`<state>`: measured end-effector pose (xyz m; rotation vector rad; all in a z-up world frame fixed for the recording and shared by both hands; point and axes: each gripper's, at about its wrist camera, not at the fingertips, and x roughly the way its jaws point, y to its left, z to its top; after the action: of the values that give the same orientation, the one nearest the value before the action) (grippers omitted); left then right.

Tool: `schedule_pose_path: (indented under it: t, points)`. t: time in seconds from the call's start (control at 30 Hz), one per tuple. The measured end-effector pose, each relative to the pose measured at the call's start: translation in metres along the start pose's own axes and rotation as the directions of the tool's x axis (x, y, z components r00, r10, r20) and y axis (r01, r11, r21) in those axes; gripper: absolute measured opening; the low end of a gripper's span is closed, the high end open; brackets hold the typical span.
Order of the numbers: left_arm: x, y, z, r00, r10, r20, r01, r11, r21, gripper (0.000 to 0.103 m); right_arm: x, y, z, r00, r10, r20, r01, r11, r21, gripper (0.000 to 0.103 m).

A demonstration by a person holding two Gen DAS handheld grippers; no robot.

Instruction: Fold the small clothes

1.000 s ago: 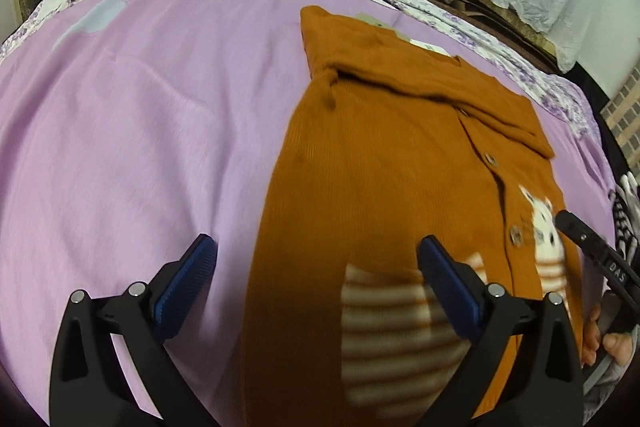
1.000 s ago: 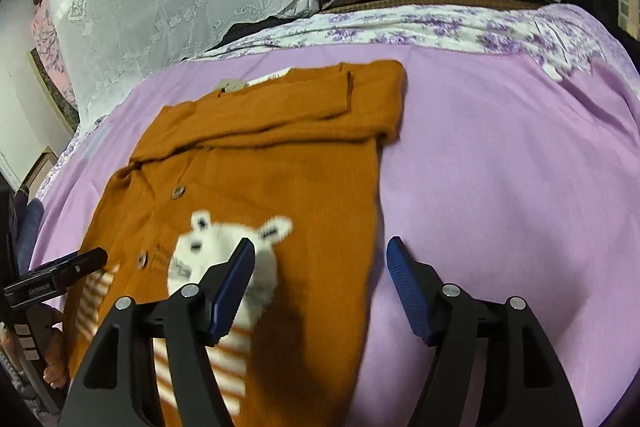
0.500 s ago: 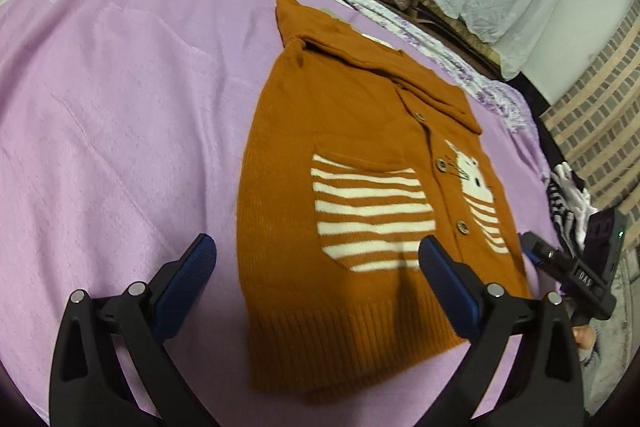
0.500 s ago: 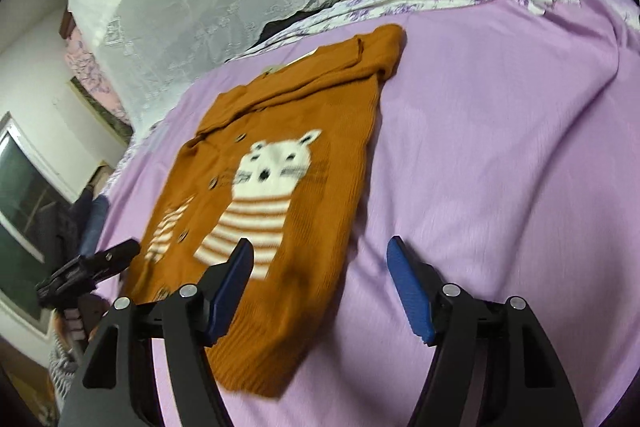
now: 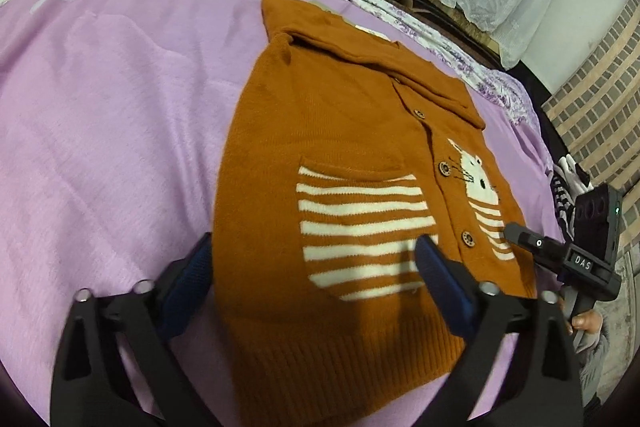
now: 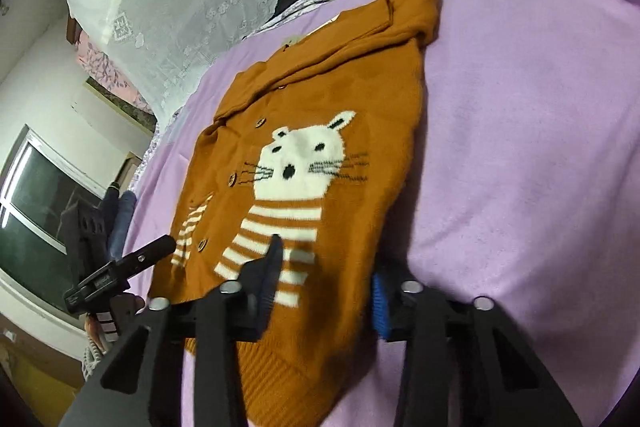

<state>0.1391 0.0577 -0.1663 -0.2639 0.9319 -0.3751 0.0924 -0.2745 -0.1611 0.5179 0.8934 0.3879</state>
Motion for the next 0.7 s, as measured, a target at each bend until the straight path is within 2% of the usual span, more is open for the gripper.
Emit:
schedule_pose_path:
  t: [0.03,0.1,0.17,0.3,0.43,0.47,0.53,0.6,0.7]
  points:
    - [-0.003,0.004,-0.001,1.000,0.000,0.006,0.001,1.000,-0.014,0.073,-0.004,-0.003,-0.006,1.000,0.030,-0.006,-0.030,0.999,0.011,0.030]
    - [-0.007,0.011,-0.003,1.000,-0.013,0.016,0.013,0.999,-0.044,0.067,-0.009,-0.006,-0.013,0.998,0.059,-0.012,-0.059,0.998,0.019,0.028]
    - [-0.005,0.014,-0.001,1.000,-0.025,0.014,0.025,0.998,-0.062,0.066,-0.008,-0.004,-0.014,0.999,0.051,-0.019,-0.051,0.999,0.006,0.028]
    - [-0.004,0.005,-0.004,1.000,0.004,0.010,-0.004,1.000,-0.014,0.067,-0.005,0.005,-0.017,0.998,0.048,-0.046,-0.050,0.998,-0.043,0.028]
    - [-0.008,0.011,-0.005,0.999,-0.052,0.005,0.053,0.998,-0.041,0.065,-0.006,0.009,-0.020,0.997,0.054,-0.054,-0.057,0.996,-0.068,0.030]
    - [-0.008,0.013,-0.005,0.998,-0.060,0.004,0.060,0.997,-0.049,0.064,-0.006,0.009,-0.019,0.997,0.053,-0.052,-0.056,0.996,-0.067,0.029]
    - [-0.008,0.017,-0.004,0.998,-0.069,0.004,0.069,0.995,-0.068,0.053,-0.007,0.007,-0.018,0.999,0.043,-0.033,-0.045,0.997,-0.064,0.013]
    - [-0.009,0.021,-0.004,0.996,-0.093,0.000,0.092,0.992,-0.088,0.043,-0.010,0.008,-0.018,0.999,0.044,-0.015,-0.045,0.996,-0.073,0.012]
    - [-0.011,0.025,-0.008,0.993,-0.116,-0.007,0.114,0.988,-0.107,0.042,-0.009,0.007,-0.017,0.999,0.048,-0.023,-0.049,0.996,-0.072,0.012]
